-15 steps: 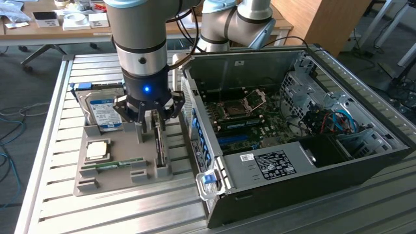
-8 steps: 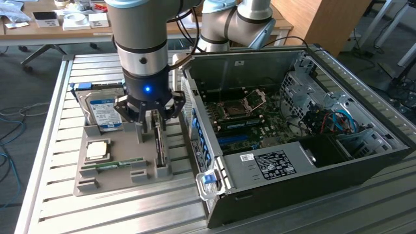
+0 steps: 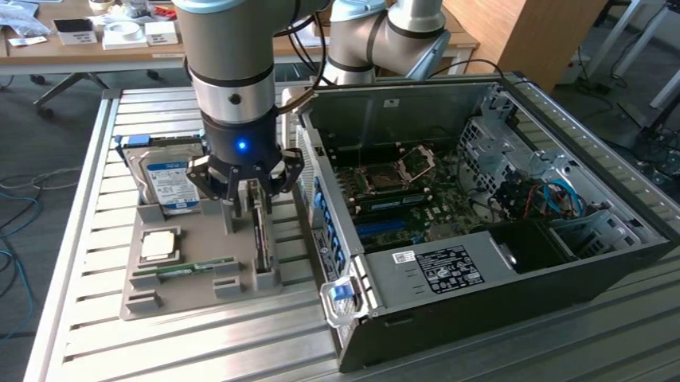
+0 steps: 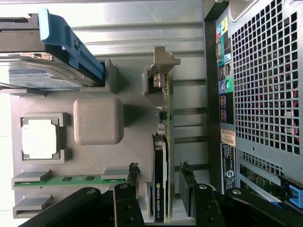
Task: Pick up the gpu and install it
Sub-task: 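Pick up the gpu and move the gpu toward the slot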
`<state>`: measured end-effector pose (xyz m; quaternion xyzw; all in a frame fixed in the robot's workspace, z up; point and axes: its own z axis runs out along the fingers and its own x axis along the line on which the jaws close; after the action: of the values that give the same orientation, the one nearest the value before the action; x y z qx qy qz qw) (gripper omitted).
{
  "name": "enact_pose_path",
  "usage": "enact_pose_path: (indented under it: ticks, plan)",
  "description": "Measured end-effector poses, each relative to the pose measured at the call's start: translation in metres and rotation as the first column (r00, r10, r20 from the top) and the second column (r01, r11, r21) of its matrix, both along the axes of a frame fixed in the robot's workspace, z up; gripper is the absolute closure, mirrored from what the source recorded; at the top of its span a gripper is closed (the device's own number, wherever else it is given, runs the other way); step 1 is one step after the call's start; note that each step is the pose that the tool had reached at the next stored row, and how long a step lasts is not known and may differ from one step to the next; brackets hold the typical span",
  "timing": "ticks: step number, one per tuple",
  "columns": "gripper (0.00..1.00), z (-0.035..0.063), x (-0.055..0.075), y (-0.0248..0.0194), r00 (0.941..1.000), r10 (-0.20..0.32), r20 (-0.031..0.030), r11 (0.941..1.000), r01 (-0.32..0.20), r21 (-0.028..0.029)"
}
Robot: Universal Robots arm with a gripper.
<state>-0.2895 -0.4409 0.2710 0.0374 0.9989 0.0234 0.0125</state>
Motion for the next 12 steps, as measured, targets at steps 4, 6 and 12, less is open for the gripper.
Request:
enact_pose_path:
  ticks: [4,6,12]
  plan:
    - [0.53,-0.0023,0.0000,0.0000,1.0000,0.000,0.0000,1.0000,0.000,0.0000]
    - [0.53,-0.0033,-0.0001,0.0000,1.0000,0.000,-0.0001,1.0000,0.000,-0.0001]
    - [0.53,-0.0094,0.0000,0.0000,1.0000,0.000,0.0000,1.0000,0.000,0.0000]
